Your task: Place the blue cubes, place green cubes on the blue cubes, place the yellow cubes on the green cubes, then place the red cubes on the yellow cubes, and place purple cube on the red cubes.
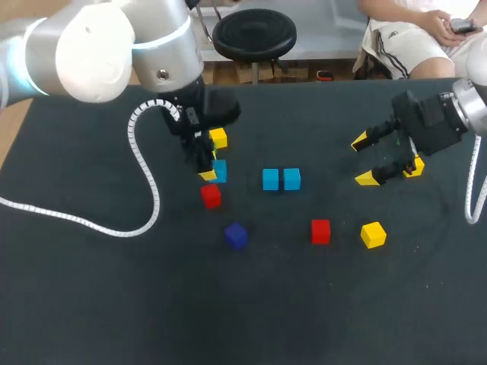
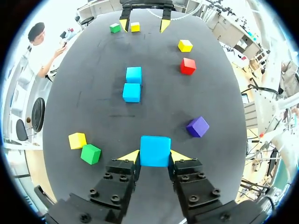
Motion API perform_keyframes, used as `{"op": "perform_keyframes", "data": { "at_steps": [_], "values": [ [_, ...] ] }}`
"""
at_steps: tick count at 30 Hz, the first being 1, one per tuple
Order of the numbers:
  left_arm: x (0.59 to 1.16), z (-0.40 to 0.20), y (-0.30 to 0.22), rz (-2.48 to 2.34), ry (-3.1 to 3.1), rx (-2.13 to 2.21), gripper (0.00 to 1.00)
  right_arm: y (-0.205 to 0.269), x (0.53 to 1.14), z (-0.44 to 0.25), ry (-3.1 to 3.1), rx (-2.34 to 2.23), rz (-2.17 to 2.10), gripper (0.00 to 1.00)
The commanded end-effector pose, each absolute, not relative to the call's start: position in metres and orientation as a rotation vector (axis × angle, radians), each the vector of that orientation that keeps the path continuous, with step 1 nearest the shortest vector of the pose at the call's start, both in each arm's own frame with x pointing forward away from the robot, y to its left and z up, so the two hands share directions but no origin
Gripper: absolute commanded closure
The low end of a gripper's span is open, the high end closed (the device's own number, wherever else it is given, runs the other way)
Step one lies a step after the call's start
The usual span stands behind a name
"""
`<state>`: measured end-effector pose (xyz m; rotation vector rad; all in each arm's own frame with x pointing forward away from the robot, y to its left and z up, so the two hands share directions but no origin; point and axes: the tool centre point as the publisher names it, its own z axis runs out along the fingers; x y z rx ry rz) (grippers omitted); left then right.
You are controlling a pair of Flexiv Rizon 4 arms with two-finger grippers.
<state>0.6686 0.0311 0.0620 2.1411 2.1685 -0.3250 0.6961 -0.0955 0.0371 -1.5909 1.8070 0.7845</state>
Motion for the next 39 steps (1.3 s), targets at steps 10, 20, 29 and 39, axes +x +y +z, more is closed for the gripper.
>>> {"op": "perform_keyframes", "data": {
  "at_steps": [10, 20, 29, 39],
  "values": [
    [0.670, 0.062, 0.031, -0.326, 2.168, 2.144, 1.00, -0.096, 0.696, 0.037, 1.805, -1.590, 0.785, 0.00],
    [0.662, 0.069, -0.016, -0.338, 2.081, 2.125, 1.00, -0.096, 0.696, 0.037, 1.805, -1.590, 0.785, 0.00],
    [0.667, 0.052, -0.027, -0.345, 2.103, 2.207, 1.00, -0.096, 0.696, 0.037, 1.805, -1.590, 0.785, 0.00],
    [0.664, 0.026, -0.036, -0.402, 2.156, 2.180, 1.00, -0.096, 0.696, 0.037, 1.805, -1.590, 0.785, 0.00]
  ]
}}
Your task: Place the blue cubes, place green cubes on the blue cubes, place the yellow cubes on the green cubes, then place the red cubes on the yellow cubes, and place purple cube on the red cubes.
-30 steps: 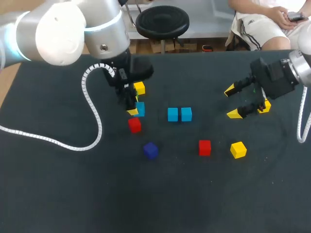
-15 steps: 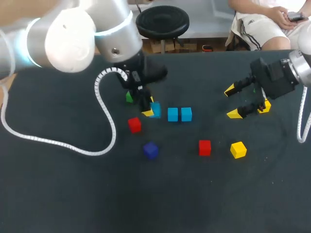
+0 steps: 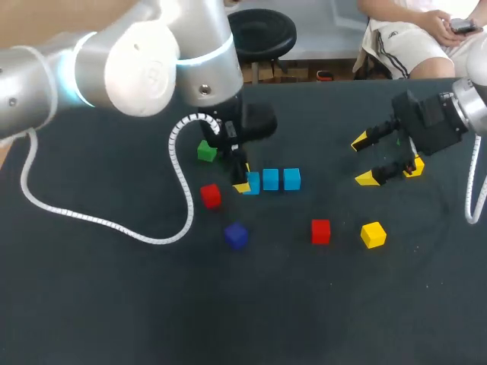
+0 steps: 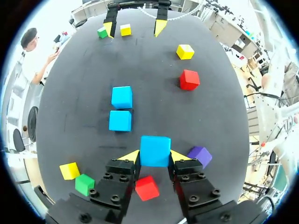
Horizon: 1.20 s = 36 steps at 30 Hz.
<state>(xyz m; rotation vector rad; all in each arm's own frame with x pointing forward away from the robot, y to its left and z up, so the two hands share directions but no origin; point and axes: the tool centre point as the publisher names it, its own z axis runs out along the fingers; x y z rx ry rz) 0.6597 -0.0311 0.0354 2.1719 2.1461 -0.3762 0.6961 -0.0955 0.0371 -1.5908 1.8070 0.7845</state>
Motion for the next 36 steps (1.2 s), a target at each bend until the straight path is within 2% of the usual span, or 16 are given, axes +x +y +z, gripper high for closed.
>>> {"op": "perform_keyframes", "data": {
  "at_steps": [1, 16, 36],
  "values": [
    [0.663, 0.025, -0.034, -0.404, 2.157, 2.178, 1.00, -0.096, 0.696, 0.037, 1.805, -1.590, 0.785, 0.00],
    [0.657, 0.012, -0.024, -0.340, 2.231, 2.153, 1.00, -0.096, 0.696, 0.037, 1.805, -1.590, 0.785, 0.00],
    [0.683, 0.005, -0.016, -0.319, 2.230, 2.115, 1.00, -0.096, 0.696, 0.037, 1.805, -1.590, 0.785, 0.00]
  ]
}}
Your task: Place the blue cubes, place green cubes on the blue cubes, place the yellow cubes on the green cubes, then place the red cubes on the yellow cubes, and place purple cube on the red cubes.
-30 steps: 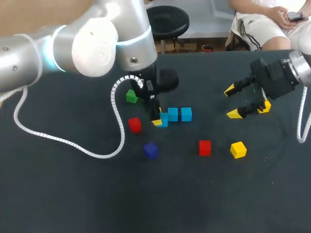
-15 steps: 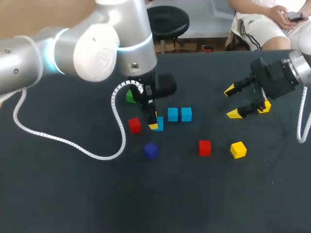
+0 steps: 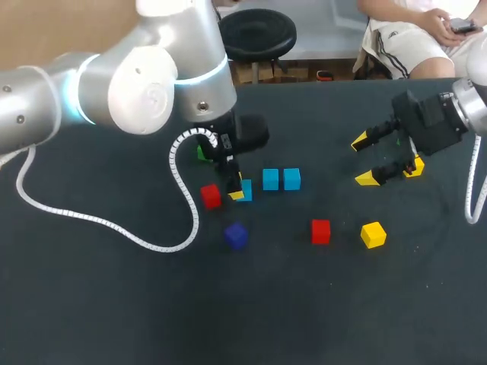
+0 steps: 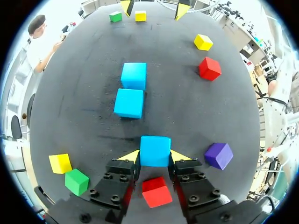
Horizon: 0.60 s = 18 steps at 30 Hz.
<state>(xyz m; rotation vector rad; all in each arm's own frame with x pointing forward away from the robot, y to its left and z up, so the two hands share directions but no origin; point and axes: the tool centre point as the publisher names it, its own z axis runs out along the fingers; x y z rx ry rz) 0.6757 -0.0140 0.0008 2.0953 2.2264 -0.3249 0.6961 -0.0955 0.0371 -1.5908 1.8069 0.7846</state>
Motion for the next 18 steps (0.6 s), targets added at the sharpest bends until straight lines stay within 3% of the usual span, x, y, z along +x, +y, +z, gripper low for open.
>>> {"op": "perform_keyframes", "data": {
  "at_steps": [1, 18],
  "values": [
    [0.685, 0.006, -0.016, -0.317, 2.229, 2.117, 1.00, -0.096, 0.696, 0.037, 1.805, -1.590, 0.785, 0.00],
    [0.707, 0.000, -0.015, -0.311, 2.230, 2.158, 1.00, -0.096, 0.696, 0.037, 1.805, -1.590, 0.785, 0.00]
  ]
}}
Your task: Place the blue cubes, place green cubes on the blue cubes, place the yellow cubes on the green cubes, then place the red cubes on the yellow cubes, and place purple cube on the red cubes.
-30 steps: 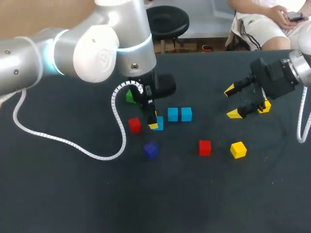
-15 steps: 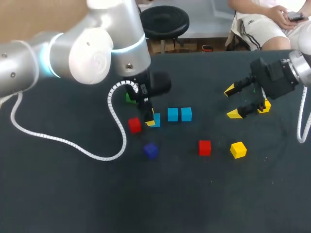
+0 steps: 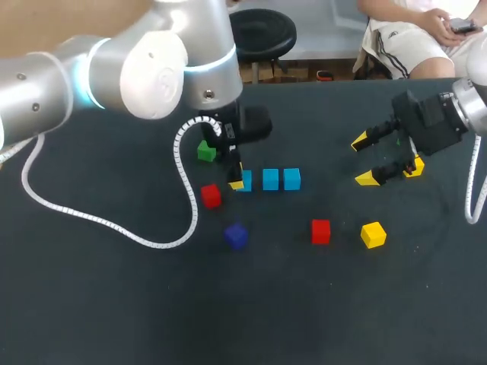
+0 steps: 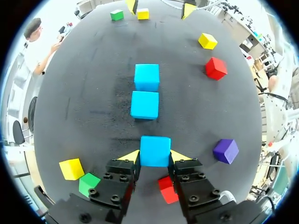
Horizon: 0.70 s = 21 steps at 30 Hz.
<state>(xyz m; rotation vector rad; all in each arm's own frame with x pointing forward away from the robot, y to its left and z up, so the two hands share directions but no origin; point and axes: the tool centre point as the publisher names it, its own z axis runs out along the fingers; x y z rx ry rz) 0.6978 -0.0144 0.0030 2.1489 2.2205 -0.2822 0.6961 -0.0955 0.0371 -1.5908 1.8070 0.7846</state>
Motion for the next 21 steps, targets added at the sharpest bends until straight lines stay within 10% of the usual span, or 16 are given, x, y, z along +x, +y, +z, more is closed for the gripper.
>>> {"op": "perform_keyframes", "data": {
  "at_steps": [1, 21],
  "values": [
    [0.7069, -0.0008, -0.0149, -0.312, 2.231, 2.156, 1.00, -0.0956, 0.6959, 0.0370, 1.805, -1.590, 0.785, 0.00],
    [0.7005, -0.0072, -0.0163, -0.342, 2.232, 2.095, 1.00, -0.0956, 0.6959, 0.0370, 1.805, -1.590, 0.785, 0.00]
  ]
}}
